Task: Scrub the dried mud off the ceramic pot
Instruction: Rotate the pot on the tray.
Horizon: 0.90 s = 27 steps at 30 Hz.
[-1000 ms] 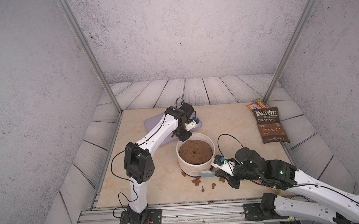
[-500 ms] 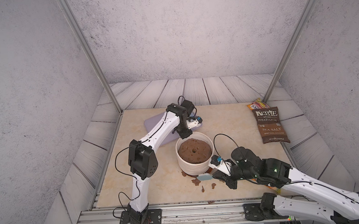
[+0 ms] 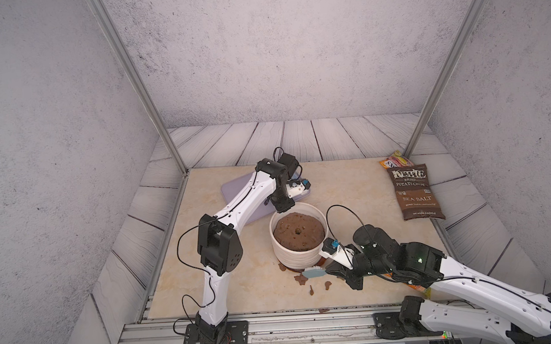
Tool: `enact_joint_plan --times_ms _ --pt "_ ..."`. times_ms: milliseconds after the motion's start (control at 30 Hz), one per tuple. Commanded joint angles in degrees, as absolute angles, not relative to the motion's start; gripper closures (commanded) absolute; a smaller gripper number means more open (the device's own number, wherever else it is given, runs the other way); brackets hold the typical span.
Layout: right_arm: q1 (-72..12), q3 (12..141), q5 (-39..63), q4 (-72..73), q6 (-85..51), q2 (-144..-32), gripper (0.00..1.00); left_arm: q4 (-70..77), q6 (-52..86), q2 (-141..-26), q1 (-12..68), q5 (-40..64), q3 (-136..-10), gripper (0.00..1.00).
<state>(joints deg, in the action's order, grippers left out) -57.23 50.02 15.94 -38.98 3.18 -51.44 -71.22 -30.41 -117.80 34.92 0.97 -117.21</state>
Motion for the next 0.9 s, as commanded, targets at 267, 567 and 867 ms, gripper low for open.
enact_joint_plan --times_ms 267,567,867 --pt "-56.96 51.1 16.17 -39.68 3.47 -51.39 1.0 -73.47 -28.39 -116.15 34.63 -0.04 -119.0 0.37" --pt "-55.99 50.89 16.31 -38.01 1.52 -48.95 1.0 -69.72 -24.16 -109.09 34.29 1.55 -115.93 0.17" --pt "-54.51 52.44 5.47 -37.8 -3.27 -41.19 1.0 -64.41 -18.08 -100.25 31.37 -2.9 -108.83 0.02"
